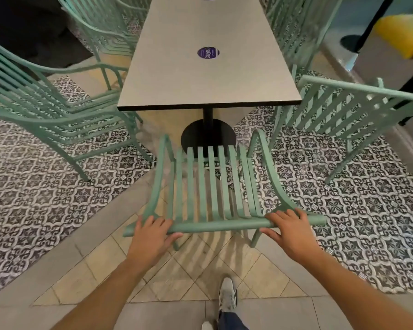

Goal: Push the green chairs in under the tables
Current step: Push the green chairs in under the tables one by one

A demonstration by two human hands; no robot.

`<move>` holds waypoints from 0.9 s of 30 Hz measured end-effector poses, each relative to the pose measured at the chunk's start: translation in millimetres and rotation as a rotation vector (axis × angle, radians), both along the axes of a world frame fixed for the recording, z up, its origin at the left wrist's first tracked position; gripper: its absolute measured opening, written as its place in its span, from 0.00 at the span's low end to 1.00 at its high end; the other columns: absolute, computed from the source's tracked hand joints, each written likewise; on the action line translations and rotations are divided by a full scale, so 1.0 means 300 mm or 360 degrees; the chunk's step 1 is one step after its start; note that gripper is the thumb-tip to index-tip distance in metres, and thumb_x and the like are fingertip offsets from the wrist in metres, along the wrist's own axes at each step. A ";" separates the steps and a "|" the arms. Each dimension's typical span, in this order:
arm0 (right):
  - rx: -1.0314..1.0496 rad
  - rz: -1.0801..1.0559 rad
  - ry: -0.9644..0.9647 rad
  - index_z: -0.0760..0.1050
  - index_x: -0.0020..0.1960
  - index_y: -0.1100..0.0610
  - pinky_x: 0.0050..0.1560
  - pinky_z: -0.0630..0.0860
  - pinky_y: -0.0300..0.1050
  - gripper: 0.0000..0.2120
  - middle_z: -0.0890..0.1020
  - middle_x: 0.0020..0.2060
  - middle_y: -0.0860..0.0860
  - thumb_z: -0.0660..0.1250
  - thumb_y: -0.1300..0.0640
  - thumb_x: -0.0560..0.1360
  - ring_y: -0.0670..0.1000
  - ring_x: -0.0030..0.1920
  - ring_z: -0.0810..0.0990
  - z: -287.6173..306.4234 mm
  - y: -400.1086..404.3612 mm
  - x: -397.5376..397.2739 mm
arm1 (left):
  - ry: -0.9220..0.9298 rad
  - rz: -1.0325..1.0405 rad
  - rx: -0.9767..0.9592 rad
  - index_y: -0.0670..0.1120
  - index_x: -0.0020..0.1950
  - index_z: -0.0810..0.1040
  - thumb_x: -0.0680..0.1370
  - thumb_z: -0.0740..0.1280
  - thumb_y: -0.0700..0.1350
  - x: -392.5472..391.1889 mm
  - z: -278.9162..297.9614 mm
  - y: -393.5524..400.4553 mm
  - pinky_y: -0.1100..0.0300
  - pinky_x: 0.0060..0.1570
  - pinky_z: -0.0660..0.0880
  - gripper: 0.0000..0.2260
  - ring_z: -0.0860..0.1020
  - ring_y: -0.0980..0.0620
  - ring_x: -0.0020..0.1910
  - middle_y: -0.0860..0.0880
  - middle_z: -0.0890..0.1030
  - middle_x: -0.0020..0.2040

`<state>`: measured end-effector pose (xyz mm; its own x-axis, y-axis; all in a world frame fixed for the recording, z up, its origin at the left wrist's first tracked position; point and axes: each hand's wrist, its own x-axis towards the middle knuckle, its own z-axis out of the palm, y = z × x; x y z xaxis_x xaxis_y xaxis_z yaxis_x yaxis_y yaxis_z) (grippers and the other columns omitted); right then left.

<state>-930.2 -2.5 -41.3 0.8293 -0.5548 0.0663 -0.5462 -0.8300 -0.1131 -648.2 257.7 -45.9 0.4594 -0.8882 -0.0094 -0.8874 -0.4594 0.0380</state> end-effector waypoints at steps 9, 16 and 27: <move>0.0033 -0.0031 0.0066 0.77 0.51 0.45 0.58 0.69 0.57 0.25 0.81 0.42 0.42 0.49 0.32 0.74 0.51 0.44 0.78 -0.011 -0.166 0.183 | 0.0094 0.0043 0.0106 0.56 0.52 0.78 0.76 0.47 0.70 0.195 0.002 -0.166 0.43 0.55 0.71 0.26 0.77 0.50 0.46 0.59 0.80 0.45; 0.0074 -0.0018 0.0076 0.75 0.52 0.45 0.61 0.66 0.56 0.24 0.80 0.43 0.41 0.50 0.31 0.74 0.50 0.45 0.76 -0.018 -0.298 0.291 | 0.0189 0.0086 0.0130 0.57 0.53 0.76 0.75 0.45 0.71 0.301 0.007 -0.293 0.43 0.58 0.67 0.27 0.75 0.51 0.49 0.59 0.78 0.47; 0.0283 -0.0088 0.0340 0.72 0.57 0.43 0.67 0.58 0.54 0.30 0.77 0.49 0.40 0.42 0.28 0.72 0.49 0.54 0.74 0.082 -0.425 0.435 | 0.0338 0.0123 0.0250 0.56 0.56 0.74 0.71 0.39 0.74 0.401 0.086 -0.461 0.44 0.66 0.61 0.34 0.72 0.51 0.58 0.57 0.77 0.54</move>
<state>-799.6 -130.0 -16.7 0.7822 -0.5867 -0.2094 -0.6171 -0.7757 -0.1318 -527.9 119.4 -19.9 0.4986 -0.8306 -0.2479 -0.8293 -0.5403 0.1423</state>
